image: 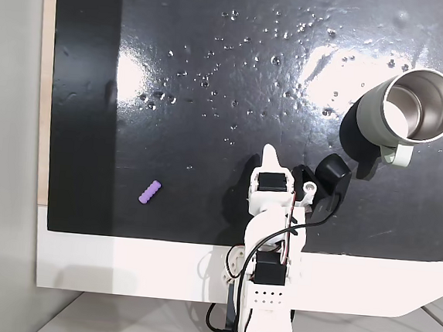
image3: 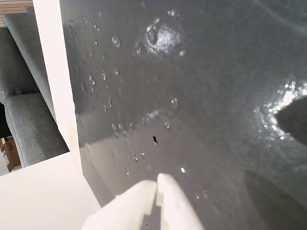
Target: Grasp a pengrip and put it in the cup.
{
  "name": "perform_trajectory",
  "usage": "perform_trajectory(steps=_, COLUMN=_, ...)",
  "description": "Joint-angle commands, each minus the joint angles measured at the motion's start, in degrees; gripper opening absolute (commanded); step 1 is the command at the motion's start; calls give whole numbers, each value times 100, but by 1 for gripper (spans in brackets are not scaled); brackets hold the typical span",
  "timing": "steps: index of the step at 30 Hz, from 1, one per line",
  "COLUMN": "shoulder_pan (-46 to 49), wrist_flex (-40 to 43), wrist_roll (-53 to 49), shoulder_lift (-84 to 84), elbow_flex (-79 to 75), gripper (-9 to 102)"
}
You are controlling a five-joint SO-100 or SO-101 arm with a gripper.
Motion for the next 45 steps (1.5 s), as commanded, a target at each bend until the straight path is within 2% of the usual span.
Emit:
perform_trajectory(steps=1, shoulder_pan=-211, wrist_flex=-211, wrist_roll=-255, shoulder_lift=79, elbow_flex=-18, gripper=0)
perform_trajectory(steps=13, shoulder_pan=-308, wrist_flex=-211, wrist_roll=-255, shoulder_lift=70, elbow_flex=-105, gripper=0)
perform_trajectory(steps=20, shoulder_pan=-1028, wrist_flex=-79, wrist_roll=-220, shoulder_lift=-369, elbow_flex=-809, gripper=0)
perform_trajectory(steps=27, shoulder_pan=-2065, wrist_flex=598, wrist_roll=-176, shoulder_lift=-2566, elbow_flex=-2610, gripper=0)
perform_trajectory(steps=38, shoulder_pan=-3630, wrist_flex=1512, wrist_roll=404, shoulder_lift=-5142, elbow_flex=-4808, gripper=0)
perform_trajectory(steps=45, shoulder_pan=-4333, wrist_flex=1635, wrist_roll=615, shoulder_lift=-6565, elbow_flex=-5607, gripper=10)
